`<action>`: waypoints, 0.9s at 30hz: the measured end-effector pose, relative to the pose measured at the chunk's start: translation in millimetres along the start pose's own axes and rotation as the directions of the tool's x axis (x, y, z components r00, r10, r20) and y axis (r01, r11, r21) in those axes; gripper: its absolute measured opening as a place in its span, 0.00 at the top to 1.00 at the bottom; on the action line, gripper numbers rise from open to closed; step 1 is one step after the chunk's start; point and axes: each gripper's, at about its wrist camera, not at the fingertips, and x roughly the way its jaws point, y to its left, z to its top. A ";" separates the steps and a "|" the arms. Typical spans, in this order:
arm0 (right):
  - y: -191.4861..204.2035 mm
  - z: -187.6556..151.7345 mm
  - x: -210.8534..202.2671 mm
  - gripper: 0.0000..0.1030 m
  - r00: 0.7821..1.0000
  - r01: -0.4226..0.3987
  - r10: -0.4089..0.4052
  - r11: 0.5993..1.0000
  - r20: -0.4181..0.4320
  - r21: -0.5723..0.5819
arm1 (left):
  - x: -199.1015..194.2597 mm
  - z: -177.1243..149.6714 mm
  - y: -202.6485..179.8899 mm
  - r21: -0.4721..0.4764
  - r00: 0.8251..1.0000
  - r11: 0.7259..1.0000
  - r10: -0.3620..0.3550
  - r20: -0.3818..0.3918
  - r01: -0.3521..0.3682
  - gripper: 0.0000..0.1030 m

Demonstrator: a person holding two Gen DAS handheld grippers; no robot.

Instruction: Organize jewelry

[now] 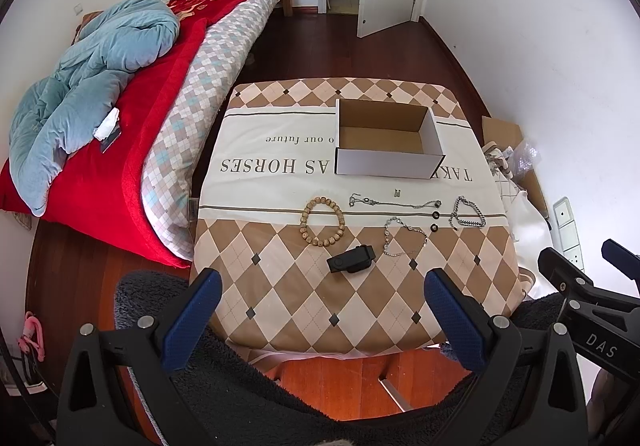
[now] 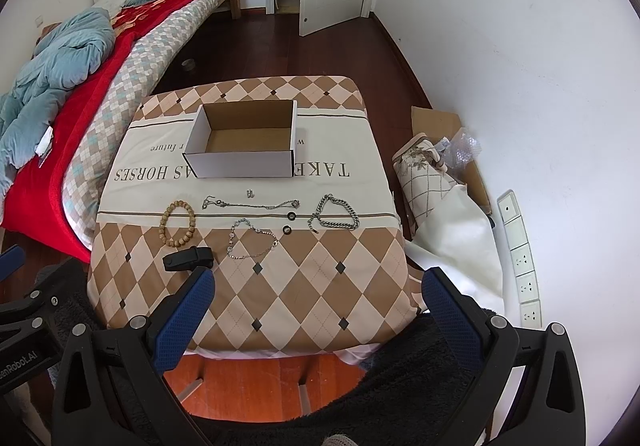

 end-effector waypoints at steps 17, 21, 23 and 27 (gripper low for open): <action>-3.6 1.3 0.5 0.00 1.000 -0.001 0.001 1.000 -0.002 -0.002 | -3.3 2.1 2.1 -0.008 1.000 1.000 -0.001 0.006 0.001 0.00; -1.1 -0.1 0.1 0.00 1.000 -0.001 0.001 1.000 -0.002 -0.001 | -3.0 2.3 3.2 -0.009 1.000 1.000 -0.001 0.005 0.001 0.00; -2.9 1.3 0.1 0.00 1.000 -0.001 0.001 1.000 -0.003 -0.003 | -2.9 3.1 4.7 -0.013 1.000 1.000 -0.001 0.005 0.001 0.00; -3.3 0.7 0.3 0.00 1.000 -0.002 0.002 1.000 -0.002 -0.004 | -2.6 2.9 6.6 -0.015 1.000 1.000 0.001 0.009 0.000 0.00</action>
